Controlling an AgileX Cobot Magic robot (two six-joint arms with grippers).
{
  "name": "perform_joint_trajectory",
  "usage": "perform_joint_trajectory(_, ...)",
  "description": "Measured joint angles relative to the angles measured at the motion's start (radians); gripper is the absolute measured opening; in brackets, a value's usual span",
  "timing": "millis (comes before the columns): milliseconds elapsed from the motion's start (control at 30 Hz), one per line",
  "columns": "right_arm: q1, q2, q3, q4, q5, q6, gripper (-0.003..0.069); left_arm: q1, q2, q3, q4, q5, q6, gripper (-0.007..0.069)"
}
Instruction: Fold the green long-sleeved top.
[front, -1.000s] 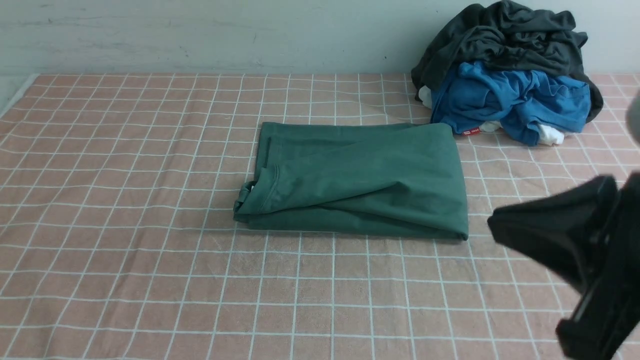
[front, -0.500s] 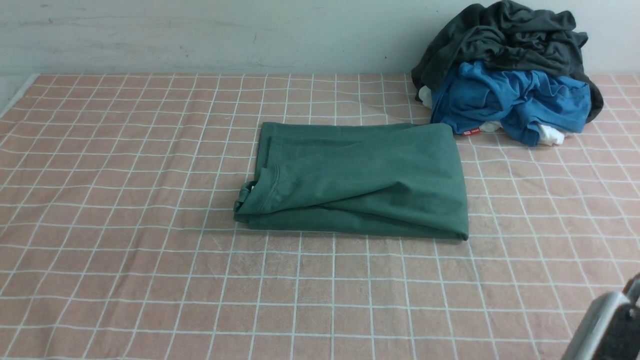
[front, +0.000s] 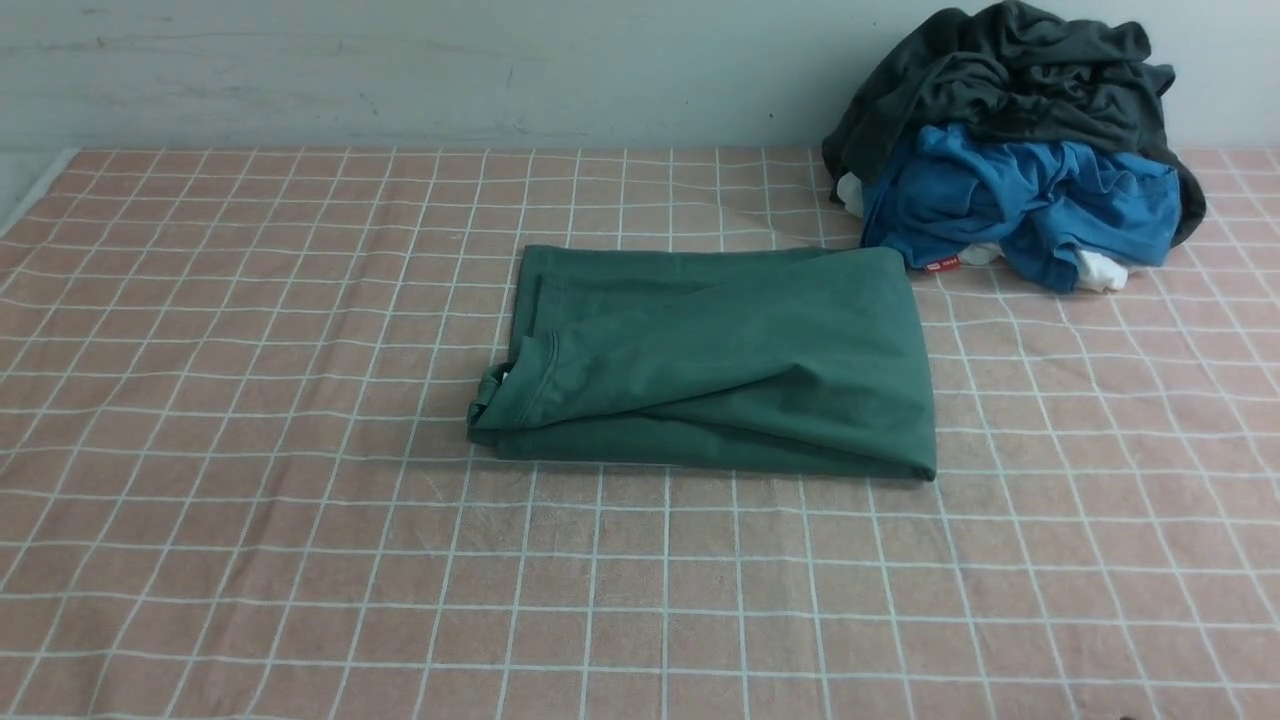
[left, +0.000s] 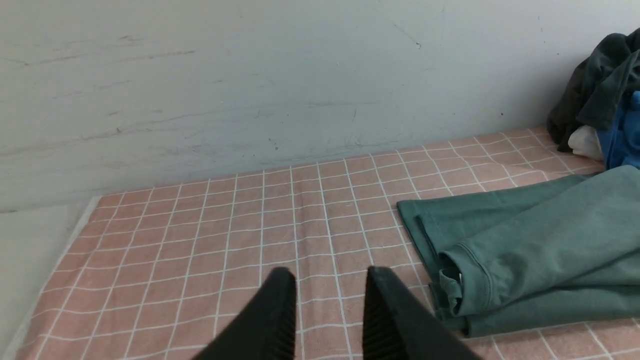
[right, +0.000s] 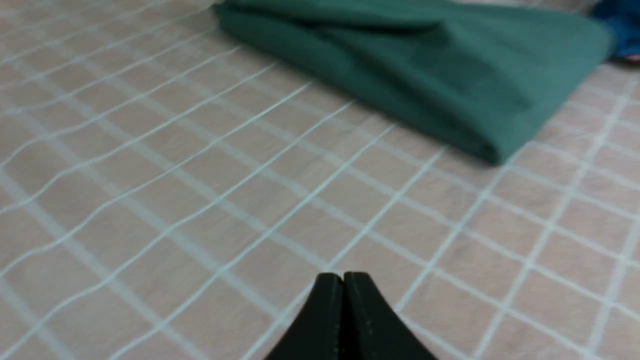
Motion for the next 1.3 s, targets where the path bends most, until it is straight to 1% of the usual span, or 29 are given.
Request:
perform_joint_trajectory(33,-0.056,-0.036,0.001,-0.003,0.014,0.0,-0.0008,0.0,0.0,0.0,0.0,0.0,0.0,0.0185)
perform_joint_trajectory(67,-0.091,-0.062,0.001,-0.009,0.019,0.0,-0.0008,0.0,0.0,0.0,0.0,0.0,0.0,0.0185)
perform_joint_trajectory(100,-0.102,-0.068,0.001,-0.011,0.021,0.0,-0.0008,0.0,0.0,0.0,0.0,0.0,0.0,0.0185)
perform_joint_trajectory(133,-0.192,-0.113,0.001,-0.034,0.036,0.001,-0.0008,0.0,0.0,0.0,0.0,0.0,0.0,0.0185)
perform_joint_trajectory(167,-0.257,-0.142,0.001,-0.053,0.047,0.01,-0.0008,0.0,0.0,0.0,0.0,0.0,0.0,0.0185)
perform_joint_trajectory(200,-0.268,-0.147,0.001,-0.055,0.052,0.012,-0.0008,0.0,0.0,0.0,0.0,0.0,0.0,0.0185)
perform_joint_trajectory(233,-0.334,-0.181,0.001,-0.067,0.077,0.031,-0.0008,0.0,0.0,0.0,0.0,0.0,0.0,0.0185)
perform_joint_trajectory(333,-0.438,-0.266,0.001,-0.082,0.177,0.084,-0.0008,0.0,0.0,0.0,0.0,0.0,0.0,0.0185)
perform_joint_trajectory(367,-0.443,-0.272,0.001,-0.082,0.184,0.084,-0.0008,0.0,0.0,0.0,0.0,0.0,0.0,0.0185)
perform_joint_trajectory(400,-0.479,-0.307,0.001,-0.087,0.209,0.094,-0.0008,0.0,0.0,0.0,0.0,0.0,0.0,0.0185)
perform_joint_trajectory(533,-0.515,-0.326,0.0,-0.093,0.215,0.093,-0.0008,0.0,0.0,0.0,0.0,0.0,0.0,0.0185)
perform_joint_trajectory(1133,-0.518,-0.326,-0.001,-0.095,0.222,0.09,-0.0008,-0.001,-0.002,0.001,0.0,0.0,0.0,0.0185)
perform_joint_trajectory(1267,-0.518,-0.326,-0.001,-0.095,0.222,0.084,-0.0008,-0.007,-0.083,0.056,0.0,-0.019,0.0,0.0185)
perform_joint_trajectory(1300,-0.518,-0.326,-0.001,-0.095,0.222,0.084,-0.0008,-0.007,-0.142,0.106,0.0,-0.04,0.003,0.0185)
